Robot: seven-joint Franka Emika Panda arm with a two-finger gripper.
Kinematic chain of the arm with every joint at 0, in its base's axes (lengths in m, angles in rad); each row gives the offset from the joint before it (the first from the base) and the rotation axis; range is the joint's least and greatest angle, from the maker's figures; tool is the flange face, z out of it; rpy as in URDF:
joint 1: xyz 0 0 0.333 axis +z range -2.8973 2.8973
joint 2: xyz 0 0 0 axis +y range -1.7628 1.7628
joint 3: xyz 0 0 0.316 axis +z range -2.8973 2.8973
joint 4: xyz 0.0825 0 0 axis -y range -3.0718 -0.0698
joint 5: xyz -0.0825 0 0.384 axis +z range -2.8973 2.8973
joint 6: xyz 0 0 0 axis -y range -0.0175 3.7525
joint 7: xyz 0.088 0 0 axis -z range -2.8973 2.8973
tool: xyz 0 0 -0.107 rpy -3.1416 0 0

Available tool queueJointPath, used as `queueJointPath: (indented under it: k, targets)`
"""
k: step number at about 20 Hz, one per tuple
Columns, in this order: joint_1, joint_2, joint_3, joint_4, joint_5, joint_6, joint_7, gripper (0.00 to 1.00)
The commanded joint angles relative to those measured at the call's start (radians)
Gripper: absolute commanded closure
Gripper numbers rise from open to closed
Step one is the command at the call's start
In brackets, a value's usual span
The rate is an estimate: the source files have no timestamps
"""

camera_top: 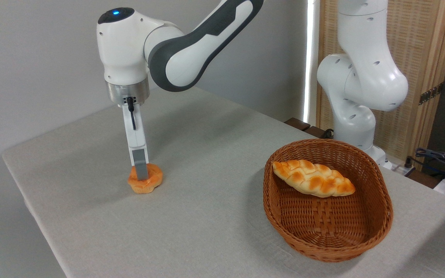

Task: Put bread into the basket
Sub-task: 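Lower the open gripper down onto the round orange bread roll, then close the gripper fingers around the round bread roll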

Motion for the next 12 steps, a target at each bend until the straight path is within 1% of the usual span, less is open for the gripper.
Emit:
queueJointPath:
  k: [1,12]
  targets:
    - [0.008,0.009,-0.005,-0.006,0.066,0.022,0.025,0.0]
    - [0.008,0.029,-0.007,-0.006,0.074,0.022,0.029,0.0]
